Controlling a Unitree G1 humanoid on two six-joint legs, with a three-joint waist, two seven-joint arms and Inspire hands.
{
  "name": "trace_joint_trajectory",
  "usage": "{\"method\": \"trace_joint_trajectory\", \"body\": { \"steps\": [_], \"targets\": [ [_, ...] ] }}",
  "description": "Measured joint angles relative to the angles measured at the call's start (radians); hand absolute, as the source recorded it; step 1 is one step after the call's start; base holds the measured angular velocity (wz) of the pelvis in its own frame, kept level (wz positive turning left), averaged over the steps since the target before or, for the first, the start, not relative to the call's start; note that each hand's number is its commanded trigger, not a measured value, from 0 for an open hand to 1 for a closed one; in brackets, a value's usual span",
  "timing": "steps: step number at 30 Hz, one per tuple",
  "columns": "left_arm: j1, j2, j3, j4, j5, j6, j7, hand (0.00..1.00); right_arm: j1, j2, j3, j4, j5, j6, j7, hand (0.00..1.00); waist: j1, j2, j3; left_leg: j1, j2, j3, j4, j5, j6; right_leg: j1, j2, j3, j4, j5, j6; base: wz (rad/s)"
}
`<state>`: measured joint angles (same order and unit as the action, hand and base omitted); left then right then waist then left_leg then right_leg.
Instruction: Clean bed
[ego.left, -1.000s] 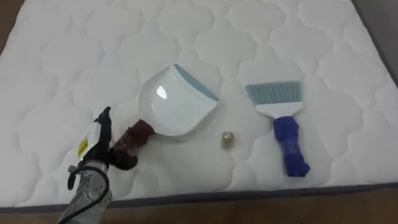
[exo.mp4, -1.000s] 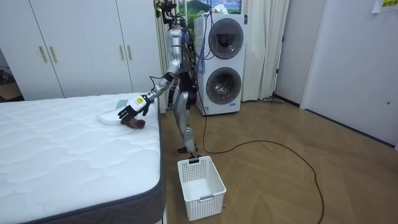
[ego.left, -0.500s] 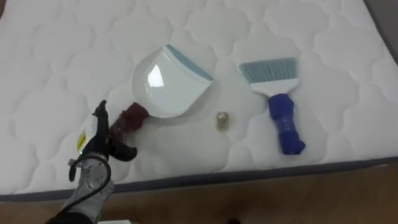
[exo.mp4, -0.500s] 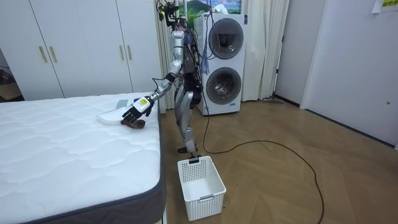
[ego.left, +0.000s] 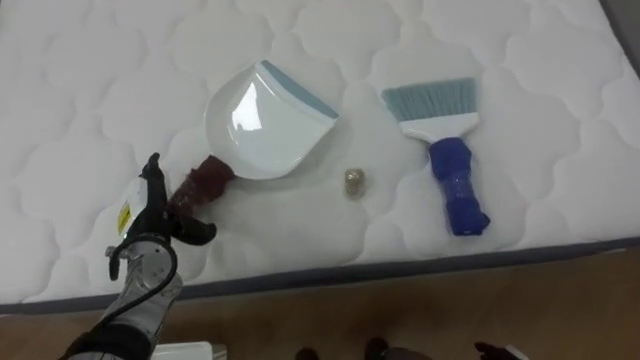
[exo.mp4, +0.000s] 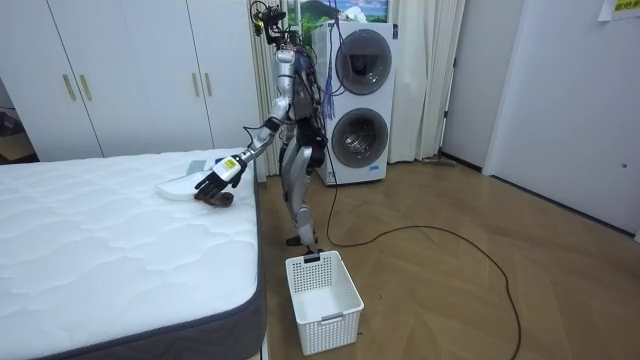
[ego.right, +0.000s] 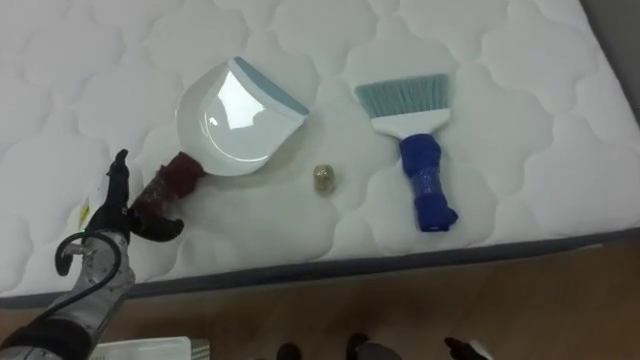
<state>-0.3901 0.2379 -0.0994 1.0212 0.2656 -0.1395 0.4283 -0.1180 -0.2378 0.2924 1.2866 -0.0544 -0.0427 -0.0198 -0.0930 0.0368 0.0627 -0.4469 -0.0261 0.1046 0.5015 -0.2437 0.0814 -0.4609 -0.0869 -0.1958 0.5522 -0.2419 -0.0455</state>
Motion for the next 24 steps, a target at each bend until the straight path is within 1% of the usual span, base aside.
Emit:
{"method": "trace_joint_trajectory", "body": {
  "steps": [5,11,15,19,20,22,23,24],
  "targets": [
    [-0.022,0.024,-0.003,0.0,0.0,0.0,0.001,0.0,-0.019,0.0,0.001,0.0,0.017,0.0,-0.001,0.0,-0.012,-0.001,-0.0005,-0.03,-0.001,0.0,0.016,0.0,0.0,-0.028,-0.002,0.001,0.008,-0.001,0.001,0.0],
    [-0.053,0.024,-0.006,0.0,-0.001,0.001,0.001,0.0,-0.02,-0.001,0.011,-0.001,0.05,0.001,-0.002,0.0,-0.016,-0.001,-0.0004,-0.052,-0.001,0.001,0.027,0.0,0.0,-0.046,-0.007,-0.008,0.016,-0.004,0.001,0.03],
    [-0.056,0.025,-0.032,0.0,-0.002,0.004,-0.008,0.0,-0.019,-0.002,0.021,-0.001,0.059,0.001,-0.002,0.0,-0.019,-0.001,-0.0004,-0.054,-0.001,0.003,0.036,0.0,0.001,-0.046,-0.009,-0.009,0.022,-0.007,0.002,0.03],
    [-0.056,0.025,-0.04,0.0,-0.025,0.009,-0.025,0.0,-0.018,-0.002,0.021,-0.001,0.06,0.002,-0.002,0.0,-0.029,-0.001,-0.0004,-0.057,-0.001,0.005,0.038,-0.001,0.002,-0.046,-0.017,-0.021,0.035,-0.017,0.0,0.12],
    [-0.056,0.025,-0.043,0.0,-0.033,0.009,-0.031,0.0,-0.017,-0.002,0.021,-0.001,0.059,0.002,-0.002,0.0,-0.036,-0.001,-0.0004,-0.057,-0.001,0.008,0.04,-0.002,0.003,-0.045,-0.018,-0.021,0.04,-0.022,0.001,0.15],
    [-0.056,0.025,-0.043,0.0,-0.038,0.009,-0.042,0.0,-0.018,-0.002,0.021,-0.001,0.059,0.002,-0.002,0.0,-0.037,-0.001,-0.0004,-0.057,0.005,0.019,0.041,-0.002,0.003,-0.045,-0.017,-0.022,0.04,-0.023,0.0,0.05],
    [-0.056,0.025,-0.043,0.0,-0.042,0.009,-0.049,0.0,-0.019,-0.002,0.021,-0.001,0.06,0.001,-0.002,0.0,-0.038,-0.001,-0.0004,-0.056,0.014,0.037,0.046,-0.002,0.003,-0.045,-0.017,-0.024,0.04,-0.024,-0.002,-0.03],
    [-0.056,0.024,-0.043,0.0,-0.063,0.009,-0.054,0.0,-0.019,-0.002,0.021,-0.001,0.063,0.001,-0.002,0.0,-0.041,-0.001,-0.0004,-0.056,0.015,0.038,0.046,-0.002,0.003,-0.044,-0.016,-0.024,0.04,-0.024,-0.003,-0.04]
  ]
}}
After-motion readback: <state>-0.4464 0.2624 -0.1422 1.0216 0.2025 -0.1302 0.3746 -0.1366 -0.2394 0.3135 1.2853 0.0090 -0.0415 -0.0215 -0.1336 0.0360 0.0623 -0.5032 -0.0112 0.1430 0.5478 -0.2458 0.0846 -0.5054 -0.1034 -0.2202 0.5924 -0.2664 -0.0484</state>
